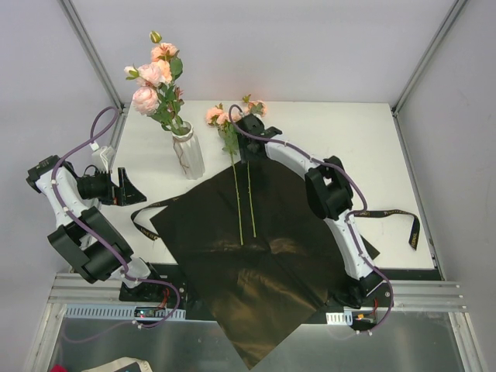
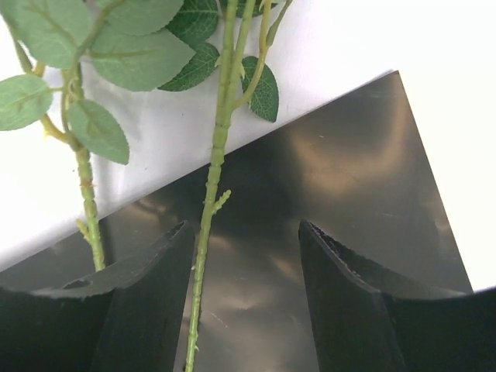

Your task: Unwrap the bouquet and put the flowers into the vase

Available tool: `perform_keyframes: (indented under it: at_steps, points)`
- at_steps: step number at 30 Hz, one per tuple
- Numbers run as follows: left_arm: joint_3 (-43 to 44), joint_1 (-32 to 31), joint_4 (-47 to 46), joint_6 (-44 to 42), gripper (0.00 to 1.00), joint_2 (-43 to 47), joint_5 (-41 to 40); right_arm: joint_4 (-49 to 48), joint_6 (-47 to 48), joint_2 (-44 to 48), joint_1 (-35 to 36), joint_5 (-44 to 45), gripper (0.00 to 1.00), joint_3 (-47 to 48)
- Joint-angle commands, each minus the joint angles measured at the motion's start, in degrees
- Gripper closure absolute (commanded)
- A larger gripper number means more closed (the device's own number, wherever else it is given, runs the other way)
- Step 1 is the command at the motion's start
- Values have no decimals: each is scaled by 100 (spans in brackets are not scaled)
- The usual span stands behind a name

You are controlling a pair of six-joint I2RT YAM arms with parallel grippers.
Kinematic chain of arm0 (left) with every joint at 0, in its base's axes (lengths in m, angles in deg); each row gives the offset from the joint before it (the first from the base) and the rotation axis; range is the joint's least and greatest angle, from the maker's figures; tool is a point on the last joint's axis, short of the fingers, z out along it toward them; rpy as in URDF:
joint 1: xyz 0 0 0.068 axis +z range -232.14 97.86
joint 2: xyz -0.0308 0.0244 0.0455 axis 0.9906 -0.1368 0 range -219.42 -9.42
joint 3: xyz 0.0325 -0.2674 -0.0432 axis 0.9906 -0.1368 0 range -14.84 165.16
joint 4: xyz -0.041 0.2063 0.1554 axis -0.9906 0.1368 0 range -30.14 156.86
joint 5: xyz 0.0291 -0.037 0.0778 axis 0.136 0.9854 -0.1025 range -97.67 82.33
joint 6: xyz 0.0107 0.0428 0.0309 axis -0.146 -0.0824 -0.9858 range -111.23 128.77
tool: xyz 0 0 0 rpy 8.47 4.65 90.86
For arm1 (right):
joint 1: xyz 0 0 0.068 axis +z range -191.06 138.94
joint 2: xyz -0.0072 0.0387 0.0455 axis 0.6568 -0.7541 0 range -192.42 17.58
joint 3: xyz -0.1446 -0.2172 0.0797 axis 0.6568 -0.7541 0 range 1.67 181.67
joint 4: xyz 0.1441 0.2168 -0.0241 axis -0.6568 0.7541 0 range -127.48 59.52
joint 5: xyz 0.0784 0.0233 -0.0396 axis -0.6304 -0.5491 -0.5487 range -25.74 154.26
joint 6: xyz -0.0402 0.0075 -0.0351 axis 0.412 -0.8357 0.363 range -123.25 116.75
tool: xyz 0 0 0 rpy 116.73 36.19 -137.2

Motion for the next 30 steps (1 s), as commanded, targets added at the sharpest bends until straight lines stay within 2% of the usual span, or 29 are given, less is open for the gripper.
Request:
perform_keyframes:
  at_steps: [1,3,13,16,20,25,27,30]
  points:
    - [122,41,191,-203,1,36,208,408,-170,-163,48,-50,43,414]
    - [113,41,191,-204,1,10,199,417,-205,-207,57,-59,48,440]
    - [122,41,191,-256,1,-113,278,716,-336,-488,101,-103,55,766]
    - [122,32,191,-256,1,-122,270,733,-424,-541,92,-129,62,775]
    - [131,41,191,-274,1,-104,243,733,-512,-576,101,-130,80,792]
    - [131,41,191,-274,1,-95,226,681,-662,-471,83,-7,90,766]
    - [131,41,191,-265,1,-87,217,584,-723,-287,83,46,98,617]
    - [148,41,191,-256,1,-87,217,312,-899,143,31,152,99,267]
